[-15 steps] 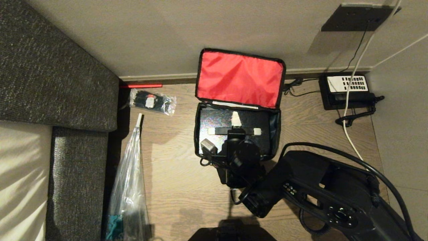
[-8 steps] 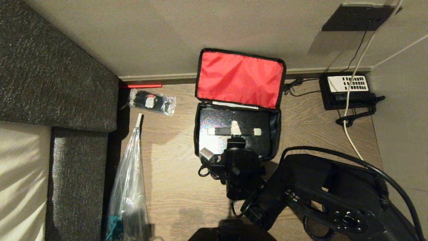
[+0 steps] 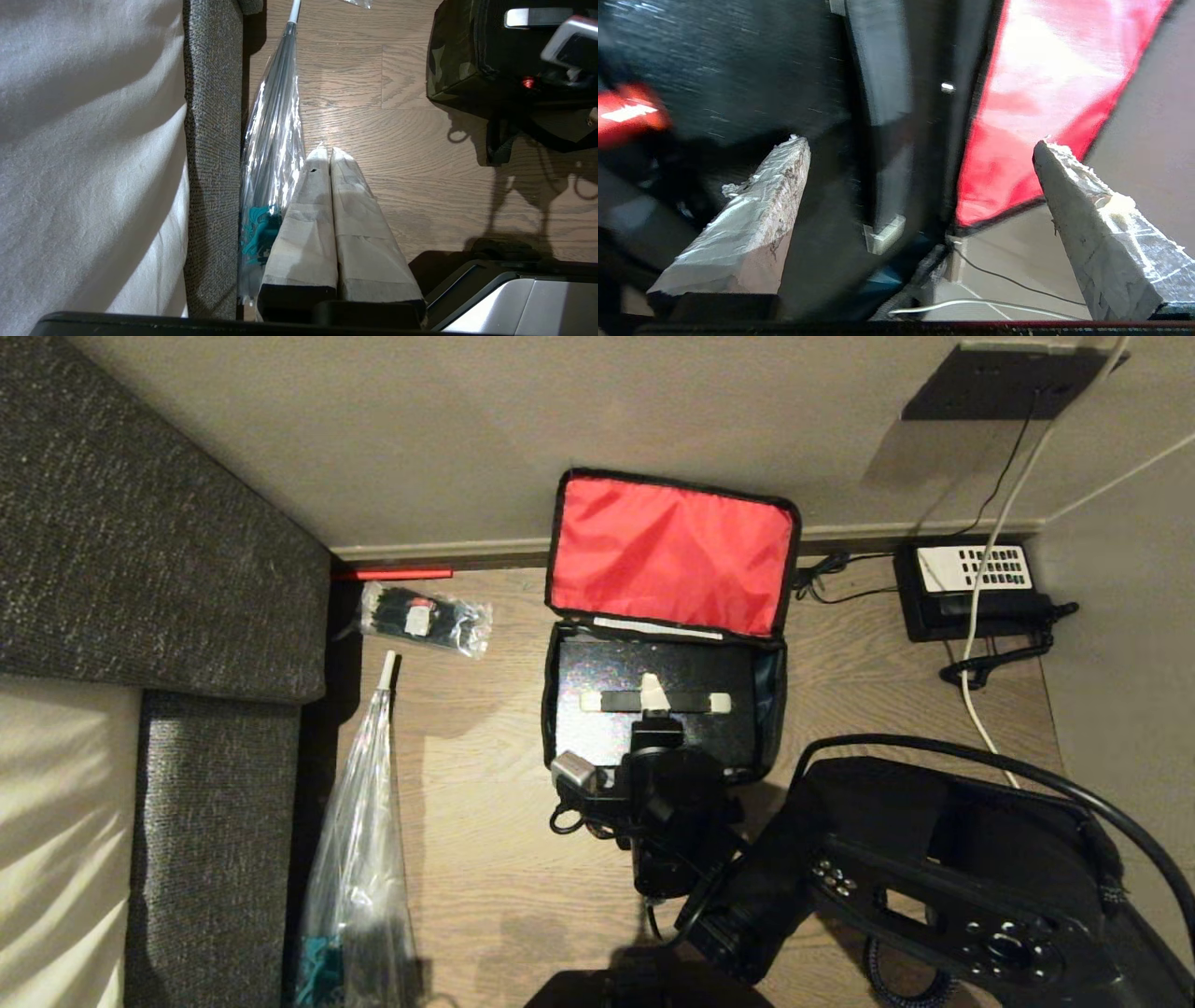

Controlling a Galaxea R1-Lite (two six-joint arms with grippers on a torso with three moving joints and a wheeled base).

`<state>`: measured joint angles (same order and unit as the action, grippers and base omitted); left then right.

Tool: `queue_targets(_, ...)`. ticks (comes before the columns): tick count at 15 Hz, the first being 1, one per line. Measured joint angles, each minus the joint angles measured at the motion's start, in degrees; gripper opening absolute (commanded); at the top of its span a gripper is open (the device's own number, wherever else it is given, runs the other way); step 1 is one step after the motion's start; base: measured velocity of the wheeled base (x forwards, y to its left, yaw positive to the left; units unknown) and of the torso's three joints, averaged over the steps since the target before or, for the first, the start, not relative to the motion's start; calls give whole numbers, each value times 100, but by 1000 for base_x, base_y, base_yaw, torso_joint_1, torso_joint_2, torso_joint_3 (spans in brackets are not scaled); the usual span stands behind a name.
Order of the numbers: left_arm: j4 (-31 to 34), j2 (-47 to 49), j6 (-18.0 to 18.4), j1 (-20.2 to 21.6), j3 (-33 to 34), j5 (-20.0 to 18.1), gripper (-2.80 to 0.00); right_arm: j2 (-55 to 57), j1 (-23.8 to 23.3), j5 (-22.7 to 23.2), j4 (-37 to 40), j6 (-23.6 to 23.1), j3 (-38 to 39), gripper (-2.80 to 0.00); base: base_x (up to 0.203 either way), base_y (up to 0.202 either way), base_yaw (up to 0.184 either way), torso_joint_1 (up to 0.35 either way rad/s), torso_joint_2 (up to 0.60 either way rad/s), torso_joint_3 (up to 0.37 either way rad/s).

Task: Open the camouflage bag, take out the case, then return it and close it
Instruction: Grip the handle

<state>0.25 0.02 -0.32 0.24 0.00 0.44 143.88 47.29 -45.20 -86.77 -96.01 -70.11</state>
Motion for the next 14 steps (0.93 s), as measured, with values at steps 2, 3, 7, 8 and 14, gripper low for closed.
queue_targets(2,-1,0,2,0,0,-2,-280,-117,0,-7,-14,-46,109,0,0,0,0,0,0,0)
queue_targets(3,2,0,-1,0,0,-2,-280,-163,0,-7,-14,-49,165,0,0,0,0,0,0,0)
queue_targets(7,-1,0,0,0,0,-2,-280,-387,48,0,-34,-118,253,0,0,0,0,0,0,0)
queue_targets(8,2,0,1,0,0,-2,-280,-405,48,0,-36,-140,251,0,0,0,0,0,0,0)
queue_targets(14,2,0,-1,0,0,-4,-280,-316,-64,-30,-37,-468,118,0,0,0,0,0,0,0)
